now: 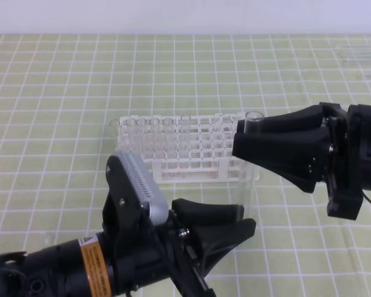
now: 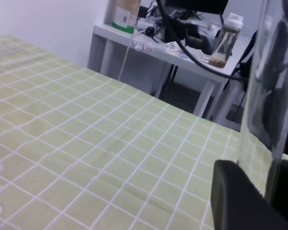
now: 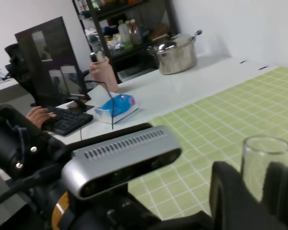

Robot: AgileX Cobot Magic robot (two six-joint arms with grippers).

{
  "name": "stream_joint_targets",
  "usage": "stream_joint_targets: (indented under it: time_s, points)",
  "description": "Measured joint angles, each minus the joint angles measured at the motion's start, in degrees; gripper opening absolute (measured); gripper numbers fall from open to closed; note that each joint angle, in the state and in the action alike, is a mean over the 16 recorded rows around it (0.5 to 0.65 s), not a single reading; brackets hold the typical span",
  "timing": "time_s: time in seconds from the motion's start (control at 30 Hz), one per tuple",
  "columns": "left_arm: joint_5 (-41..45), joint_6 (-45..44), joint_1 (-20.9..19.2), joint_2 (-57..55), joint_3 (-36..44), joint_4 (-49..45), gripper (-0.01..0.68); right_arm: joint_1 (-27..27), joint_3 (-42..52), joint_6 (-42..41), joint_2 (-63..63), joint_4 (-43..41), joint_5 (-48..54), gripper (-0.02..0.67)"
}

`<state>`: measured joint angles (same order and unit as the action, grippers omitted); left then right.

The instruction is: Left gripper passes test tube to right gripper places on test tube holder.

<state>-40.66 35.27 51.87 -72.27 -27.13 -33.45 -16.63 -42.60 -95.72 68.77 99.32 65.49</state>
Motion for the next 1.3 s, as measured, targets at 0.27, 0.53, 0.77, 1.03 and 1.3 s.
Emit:
stream_joint_targets:
  time_s: [0.27, 0.53, 0.77, 1.03, 1.3]
  points:
    - [-0.54, 0.07, 0.01, -0.04, 0.00, -0.06, 0.011, 0.05, -0.02, -0.45, 0.00, 0.09, -0.38, 0.011]
    - [-0.44, 0.07, 0.01, -0.11, 0.00, -0.03, 0.011, 0.05, -0.02, -0.50, 0.00, 0.11, -0.43, 0.011]
    - [-0.98, 0.02, 0.04, -0.14, 0.01, 0.89, 0.014, 0.06, -0.02, -0.49, 0.00, 0.28, -0.47, 0.011]
    - [-2.78, -0.23, 0.06, -0.15, 0.04, 2.51, 0.027, 0.01, -0.02, -0.87, 0.00, 0.23, 0.17, 0.011]
    - [-2.12, -2.10, -0.17, 0.91, 0.06, 3.10, 0.041, -0.07, -0.06, -2.18, 0.00, -0.06, 0.74, 0.010]
